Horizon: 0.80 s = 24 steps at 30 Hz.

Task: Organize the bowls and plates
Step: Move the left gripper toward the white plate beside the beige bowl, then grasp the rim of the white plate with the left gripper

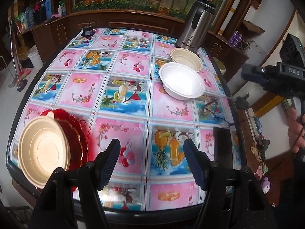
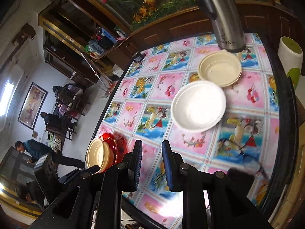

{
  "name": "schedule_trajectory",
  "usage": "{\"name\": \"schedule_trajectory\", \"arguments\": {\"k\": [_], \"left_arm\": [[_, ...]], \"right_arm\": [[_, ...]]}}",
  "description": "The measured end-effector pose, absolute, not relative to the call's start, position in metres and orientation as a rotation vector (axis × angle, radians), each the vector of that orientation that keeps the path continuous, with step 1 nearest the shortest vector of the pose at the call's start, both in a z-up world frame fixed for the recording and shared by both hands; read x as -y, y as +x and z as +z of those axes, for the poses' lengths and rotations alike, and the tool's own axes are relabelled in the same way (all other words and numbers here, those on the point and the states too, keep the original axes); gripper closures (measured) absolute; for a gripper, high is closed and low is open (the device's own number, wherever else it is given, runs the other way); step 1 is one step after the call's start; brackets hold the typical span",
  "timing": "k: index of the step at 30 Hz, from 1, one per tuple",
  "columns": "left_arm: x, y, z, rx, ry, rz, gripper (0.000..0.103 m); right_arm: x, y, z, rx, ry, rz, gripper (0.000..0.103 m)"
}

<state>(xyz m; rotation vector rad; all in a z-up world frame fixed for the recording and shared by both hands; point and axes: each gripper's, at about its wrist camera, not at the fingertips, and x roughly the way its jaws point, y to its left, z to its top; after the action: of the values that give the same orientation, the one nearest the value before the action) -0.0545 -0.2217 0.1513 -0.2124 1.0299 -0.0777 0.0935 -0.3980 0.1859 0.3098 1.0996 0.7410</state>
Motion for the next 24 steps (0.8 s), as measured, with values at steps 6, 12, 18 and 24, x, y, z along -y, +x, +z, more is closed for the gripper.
{"name": "schedule_trajectory", "arguments": {"k": [6, 12, 18, 24], "left_arm": [[0.223, -0.017, 0.145, -1.057, -0.242, -0.096, 0.035], [0.220, 0.032, 0.126, -1.100, -0.339, -0.099, 0.035], [0.220, 0.081, 0.108, -1.129, -0.388, -0.074, 0.036], [0.231, 0.128, 0.090, -1.165, -0.364, -0.060, 0.036]], "right_arm": [[0.412, 0.129, 0.188, -1.111, 0.306, 0.721, 0.080], [0.417, 0.173, 0.154, -1.212, 0.301, 0.660, 0.079], [0.414, 0.211, 0.111, -1.300, 0.274, 0.587, 0.080], [0.405, 0.236, 0.077, -1.346, 0.282, 0.547, 0.080]]}}
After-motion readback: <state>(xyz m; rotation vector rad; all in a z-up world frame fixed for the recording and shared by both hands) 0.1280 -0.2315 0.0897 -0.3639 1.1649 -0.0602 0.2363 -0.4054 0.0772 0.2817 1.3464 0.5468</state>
